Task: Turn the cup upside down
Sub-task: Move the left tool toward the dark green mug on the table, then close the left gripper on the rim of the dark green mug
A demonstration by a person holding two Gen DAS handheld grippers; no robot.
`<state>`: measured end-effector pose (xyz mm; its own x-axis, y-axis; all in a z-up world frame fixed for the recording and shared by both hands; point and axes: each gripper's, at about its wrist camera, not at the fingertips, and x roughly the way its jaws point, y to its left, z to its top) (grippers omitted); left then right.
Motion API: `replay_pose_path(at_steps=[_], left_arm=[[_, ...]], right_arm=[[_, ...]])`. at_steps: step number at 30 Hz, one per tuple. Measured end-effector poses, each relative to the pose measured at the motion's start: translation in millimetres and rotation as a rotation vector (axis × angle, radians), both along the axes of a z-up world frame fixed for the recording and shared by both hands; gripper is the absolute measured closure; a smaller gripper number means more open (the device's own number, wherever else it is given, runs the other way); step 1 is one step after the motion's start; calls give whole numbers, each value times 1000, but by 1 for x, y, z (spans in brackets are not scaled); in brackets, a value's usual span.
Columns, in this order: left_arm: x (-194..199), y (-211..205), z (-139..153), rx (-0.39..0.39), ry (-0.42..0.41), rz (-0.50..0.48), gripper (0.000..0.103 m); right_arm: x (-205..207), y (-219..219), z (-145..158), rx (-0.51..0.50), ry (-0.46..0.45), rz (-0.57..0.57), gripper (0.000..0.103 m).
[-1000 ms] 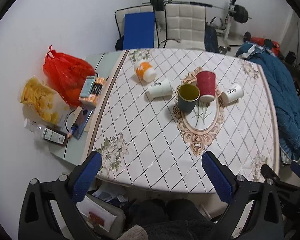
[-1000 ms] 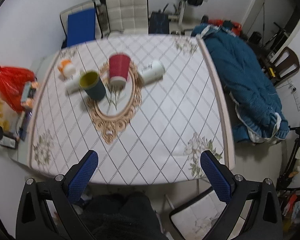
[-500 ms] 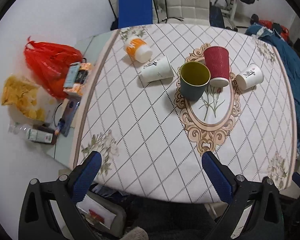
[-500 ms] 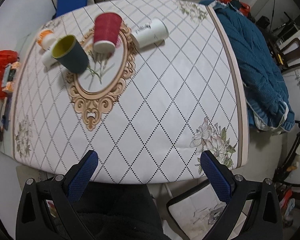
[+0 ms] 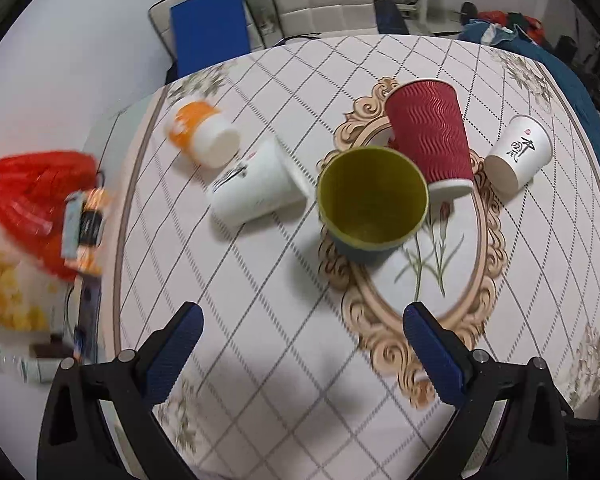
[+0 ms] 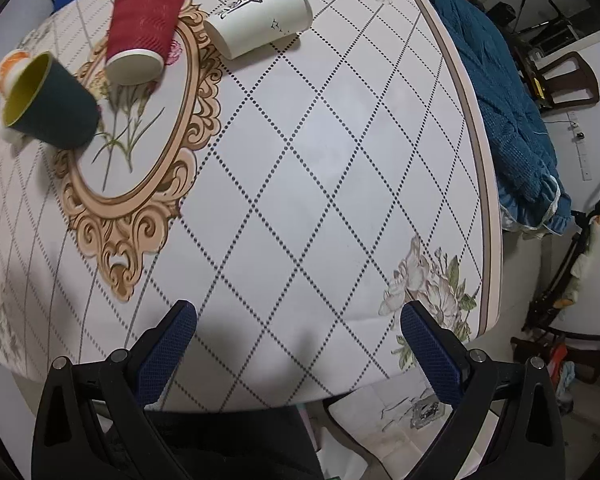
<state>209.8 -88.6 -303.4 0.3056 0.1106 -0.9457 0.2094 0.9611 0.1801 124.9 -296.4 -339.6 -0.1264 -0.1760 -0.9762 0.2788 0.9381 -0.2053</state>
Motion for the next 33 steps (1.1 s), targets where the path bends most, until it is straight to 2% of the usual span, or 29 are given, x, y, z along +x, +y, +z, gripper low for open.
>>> replay_pose_path(at_steps=[10, 25, 31, 33], left_arm=[[35, -16, -28, -28, 15, -49, 1], [66, -47, -55, -65, 12, -109, 1], [79, -49, -60, -99, 2, -98, 32], [83, -47, -60, -108, -5, -91, 36]], right_arm=[[36, 4, -29, -30, 35, 16, 0], [66, -3, -47, -58, 70, 13, 0], [70, -11, -52, -74, 81, 2, 0], [70, -13, -54, -72, 82, -3, 0]])
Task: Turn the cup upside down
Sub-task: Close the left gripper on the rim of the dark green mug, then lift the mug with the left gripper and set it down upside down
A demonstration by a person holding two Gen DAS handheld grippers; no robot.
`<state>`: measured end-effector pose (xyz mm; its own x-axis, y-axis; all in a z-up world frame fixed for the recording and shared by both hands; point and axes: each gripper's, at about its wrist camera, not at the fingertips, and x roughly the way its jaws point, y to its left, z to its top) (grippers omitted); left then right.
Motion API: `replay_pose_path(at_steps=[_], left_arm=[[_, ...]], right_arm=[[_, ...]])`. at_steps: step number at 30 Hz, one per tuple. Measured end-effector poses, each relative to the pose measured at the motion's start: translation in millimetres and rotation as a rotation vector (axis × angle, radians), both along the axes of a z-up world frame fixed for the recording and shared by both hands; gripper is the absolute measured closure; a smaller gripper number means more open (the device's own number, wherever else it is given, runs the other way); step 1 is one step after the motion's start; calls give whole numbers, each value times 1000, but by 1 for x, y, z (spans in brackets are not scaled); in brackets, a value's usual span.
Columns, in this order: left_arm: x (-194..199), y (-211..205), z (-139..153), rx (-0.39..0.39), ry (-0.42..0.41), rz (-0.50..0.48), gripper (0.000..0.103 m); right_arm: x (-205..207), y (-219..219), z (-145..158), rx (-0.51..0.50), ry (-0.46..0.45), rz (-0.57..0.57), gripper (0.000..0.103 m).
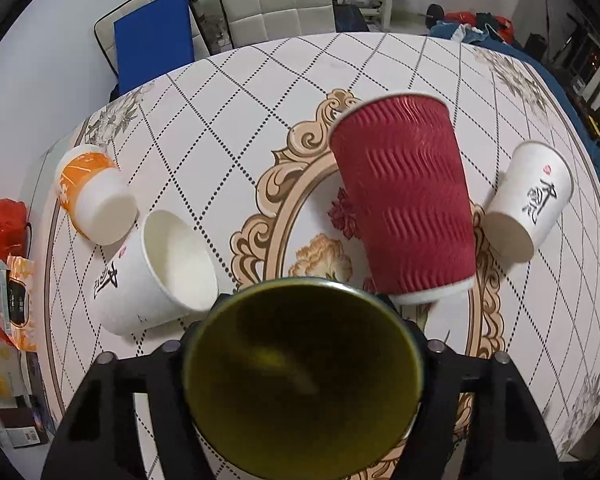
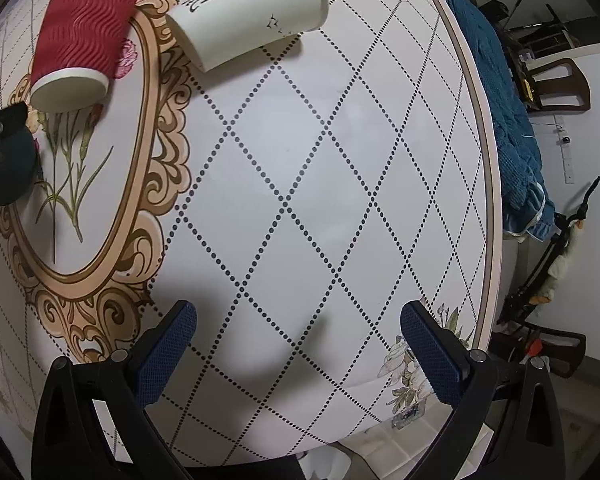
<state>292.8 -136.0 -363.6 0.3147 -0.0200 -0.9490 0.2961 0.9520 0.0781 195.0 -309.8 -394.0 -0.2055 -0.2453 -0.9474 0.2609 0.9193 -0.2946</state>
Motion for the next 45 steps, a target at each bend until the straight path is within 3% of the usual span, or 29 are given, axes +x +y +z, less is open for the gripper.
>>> replay_pose_path(at_steps=[12, 20, 28, 35, 45], left_arm=[[-10, -10, 10, 19, -60, -35, 36], [-24, -5, 42, 25, -97, -46, 36], [-58, 12, 76, 49, -124, -20, 36], [-102, 29, 92, 80, -104, 6, 36], [-175, 51, 92, 119, 3, 47, 36]], right_arm=[[-2, -1, -1, 3, -2, 10, 0], [-8, -1, 11, 11, -33, 19, 0], [-21, 8, 40, 27, -122, 59, 1], [-45, 23, 64, 65, -173, 101, 1], [-88, 42, 88, 147, -233, 184, 1]])
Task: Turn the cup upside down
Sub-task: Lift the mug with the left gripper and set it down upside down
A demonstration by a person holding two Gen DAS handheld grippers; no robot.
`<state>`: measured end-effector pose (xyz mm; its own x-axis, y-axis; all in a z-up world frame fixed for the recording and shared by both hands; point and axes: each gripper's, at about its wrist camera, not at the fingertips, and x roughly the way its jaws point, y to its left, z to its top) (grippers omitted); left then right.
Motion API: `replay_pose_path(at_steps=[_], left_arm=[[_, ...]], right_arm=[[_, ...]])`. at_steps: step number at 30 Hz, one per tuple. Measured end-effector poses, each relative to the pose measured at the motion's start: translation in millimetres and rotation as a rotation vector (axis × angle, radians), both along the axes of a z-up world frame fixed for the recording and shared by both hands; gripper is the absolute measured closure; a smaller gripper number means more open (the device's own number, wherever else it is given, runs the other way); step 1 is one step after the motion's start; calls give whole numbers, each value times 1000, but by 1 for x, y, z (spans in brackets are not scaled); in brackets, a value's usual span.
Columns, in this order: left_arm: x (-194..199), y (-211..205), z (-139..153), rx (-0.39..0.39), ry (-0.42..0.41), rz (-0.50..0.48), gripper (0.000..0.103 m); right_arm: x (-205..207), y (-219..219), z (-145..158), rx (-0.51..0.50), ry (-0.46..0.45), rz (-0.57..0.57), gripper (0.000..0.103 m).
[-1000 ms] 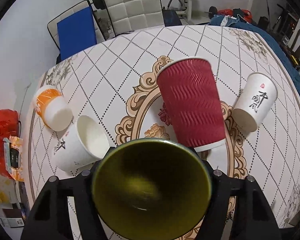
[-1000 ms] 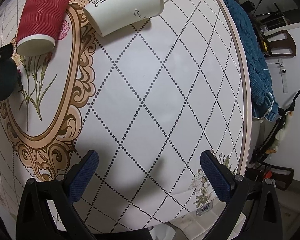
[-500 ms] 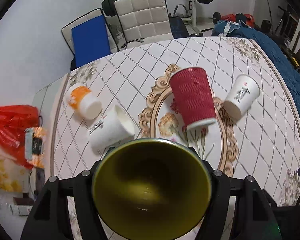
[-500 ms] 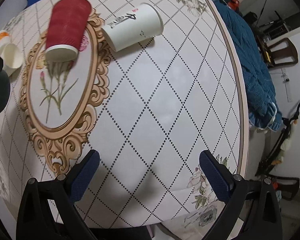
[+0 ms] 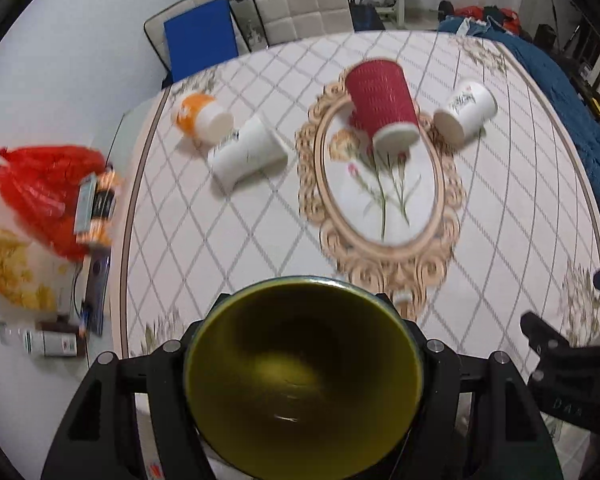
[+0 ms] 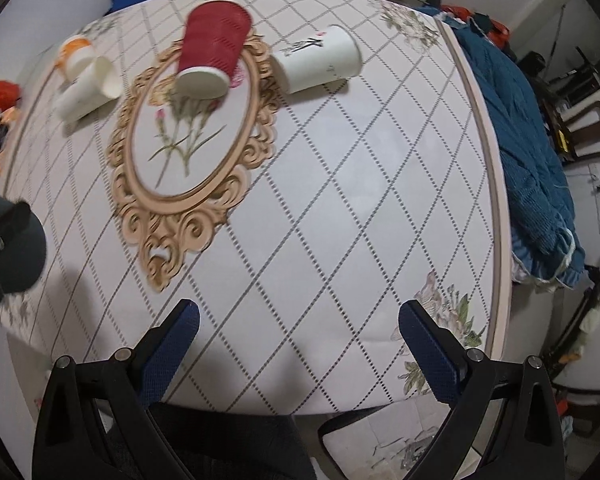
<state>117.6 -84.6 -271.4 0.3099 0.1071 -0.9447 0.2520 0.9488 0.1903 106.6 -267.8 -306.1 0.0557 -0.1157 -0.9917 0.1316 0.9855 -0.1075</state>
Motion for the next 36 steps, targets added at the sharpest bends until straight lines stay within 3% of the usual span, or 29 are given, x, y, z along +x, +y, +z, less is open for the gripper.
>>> replay_pose_path(at_steps=[7, 13, 16, 21, 22, 23, 36], left_arm=[[-34, 16, -12, 9, 102, 35, 36], [-48, 32, -40, -10, 271, 49, 36], [-43, 37, -64, -24, 376, 52, 36], [-23, 41, -97, -33, 482, 50, 36], [-18, 41, -104, -42, 571, 33, 36], [-13, 41, -110, -44, 588, 36, 36], [50, 36, -155, -72, 611, 84, 36]], right_arm=[[-22, 17, -5, 71, 19, 62, 1], [-32, 26, -14, 116, 56, 79, 1], [-32, 24, -20, 124, 74, 59, 1], [-28, 15, -29, 114, 100, 1, 1], [-27, 13, -32, 110, 104, -14, 1], [-25, 12, -33, 107, 108, -24, 1], [-3, 9, -43, 60, 123, -100, 1]])
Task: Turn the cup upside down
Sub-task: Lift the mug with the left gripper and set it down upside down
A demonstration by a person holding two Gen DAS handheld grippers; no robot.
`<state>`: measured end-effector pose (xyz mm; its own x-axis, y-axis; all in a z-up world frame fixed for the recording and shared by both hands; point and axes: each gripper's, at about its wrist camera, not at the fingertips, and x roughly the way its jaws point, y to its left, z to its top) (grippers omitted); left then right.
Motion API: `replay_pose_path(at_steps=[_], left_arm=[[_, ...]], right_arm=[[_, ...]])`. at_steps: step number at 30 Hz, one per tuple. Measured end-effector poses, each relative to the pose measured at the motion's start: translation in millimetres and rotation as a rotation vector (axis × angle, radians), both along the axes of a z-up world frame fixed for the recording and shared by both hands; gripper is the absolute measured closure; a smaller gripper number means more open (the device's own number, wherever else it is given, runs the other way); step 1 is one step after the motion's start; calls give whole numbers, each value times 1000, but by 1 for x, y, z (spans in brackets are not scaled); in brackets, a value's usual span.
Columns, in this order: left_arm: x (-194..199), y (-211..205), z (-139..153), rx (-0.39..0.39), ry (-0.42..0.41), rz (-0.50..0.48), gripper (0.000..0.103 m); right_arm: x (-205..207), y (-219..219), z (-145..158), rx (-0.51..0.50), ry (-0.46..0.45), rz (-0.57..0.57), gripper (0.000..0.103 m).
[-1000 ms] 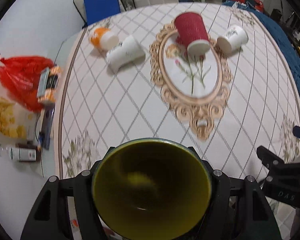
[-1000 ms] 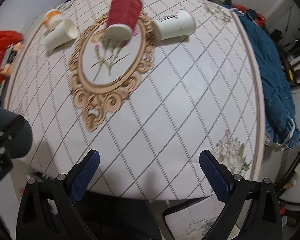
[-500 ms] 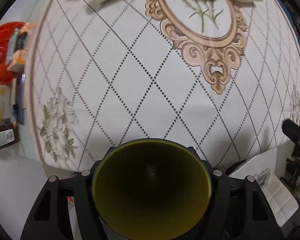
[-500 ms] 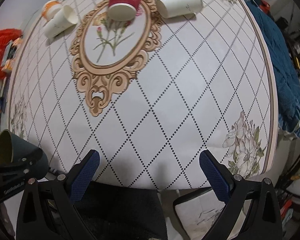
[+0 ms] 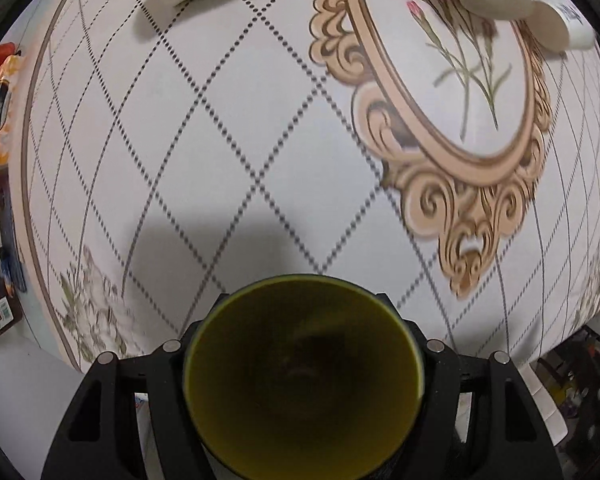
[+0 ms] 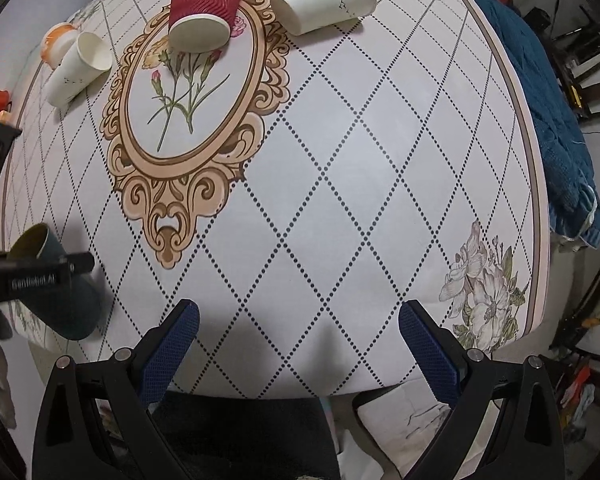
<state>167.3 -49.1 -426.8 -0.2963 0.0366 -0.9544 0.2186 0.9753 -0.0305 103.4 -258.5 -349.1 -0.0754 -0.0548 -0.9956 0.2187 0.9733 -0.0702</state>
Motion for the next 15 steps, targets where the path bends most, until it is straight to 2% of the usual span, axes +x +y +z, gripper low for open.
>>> replay_pose_path(at_steps=[11, 15], left_arm=[[29, 8, -39, 2, 26, 68, 35], [46, 10, -40, 12, 16, 72, 34]], right_arm=[[19, 9, -15, -42, 23, 6, 1], [24, 11, -18, -46, 23, 0, 1]])
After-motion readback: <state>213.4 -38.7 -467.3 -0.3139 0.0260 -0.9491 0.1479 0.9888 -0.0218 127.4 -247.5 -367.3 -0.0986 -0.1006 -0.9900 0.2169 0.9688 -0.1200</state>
